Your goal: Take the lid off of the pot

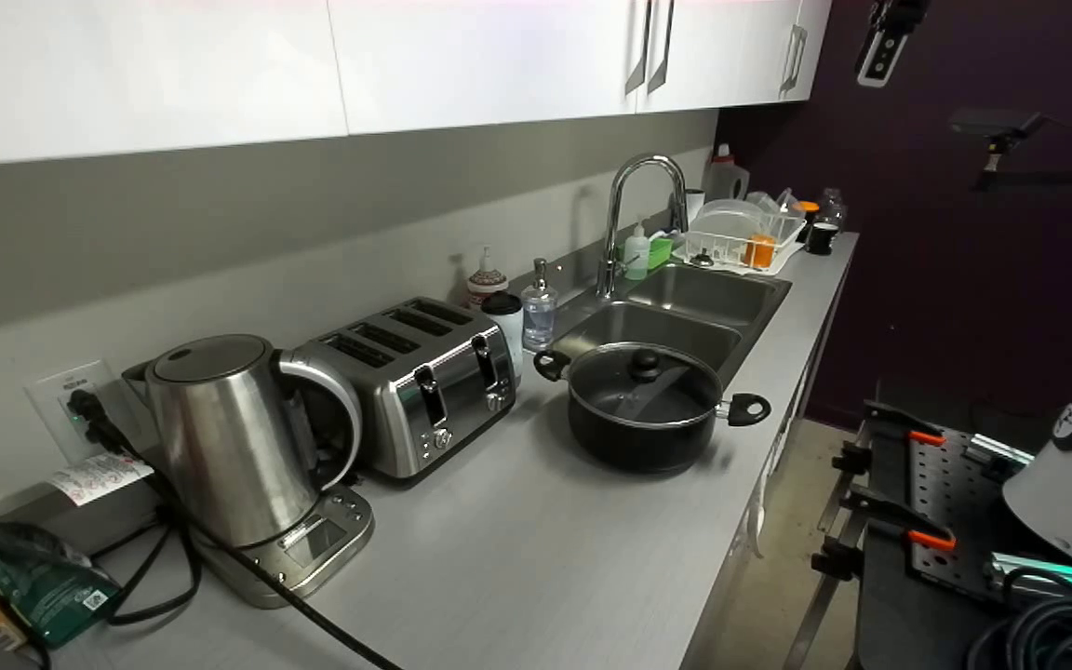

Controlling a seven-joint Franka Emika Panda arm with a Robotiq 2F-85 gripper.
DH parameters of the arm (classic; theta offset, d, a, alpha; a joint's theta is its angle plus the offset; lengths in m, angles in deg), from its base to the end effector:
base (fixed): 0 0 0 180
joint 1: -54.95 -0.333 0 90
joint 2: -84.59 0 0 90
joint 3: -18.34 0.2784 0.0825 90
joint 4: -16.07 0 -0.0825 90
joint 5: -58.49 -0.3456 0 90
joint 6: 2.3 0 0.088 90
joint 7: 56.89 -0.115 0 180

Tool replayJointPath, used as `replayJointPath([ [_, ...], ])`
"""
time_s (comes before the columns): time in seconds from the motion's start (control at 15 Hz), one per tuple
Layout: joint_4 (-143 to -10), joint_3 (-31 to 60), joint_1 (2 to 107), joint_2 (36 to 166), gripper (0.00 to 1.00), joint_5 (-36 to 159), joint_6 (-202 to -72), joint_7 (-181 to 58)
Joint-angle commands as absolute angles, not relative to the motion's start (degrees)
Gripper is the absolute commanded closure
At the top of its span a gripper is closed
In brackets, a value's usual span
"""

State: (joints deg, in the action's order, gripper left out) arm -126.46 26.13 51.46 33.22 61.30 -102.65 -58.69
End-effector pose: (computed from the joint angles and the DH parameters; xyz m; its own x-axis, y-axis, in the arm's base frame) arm 0.2818 0.0595 0.5454 0.9778 0.1379 0.1580 0.1144 -0.9821 0.1496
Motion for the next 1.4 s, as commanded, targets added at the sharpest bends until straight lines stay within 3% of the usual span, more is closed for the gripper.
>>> replayJointPath([
  [0.0, -126.1, 24.9, 51.4, 35.7, 0.0, 62.3, -103.8, -58.1],
  [1.33, -120.9, 15.0, 55.2, 64.2, 0.0, 66.5, -117.3, -47.1],
])
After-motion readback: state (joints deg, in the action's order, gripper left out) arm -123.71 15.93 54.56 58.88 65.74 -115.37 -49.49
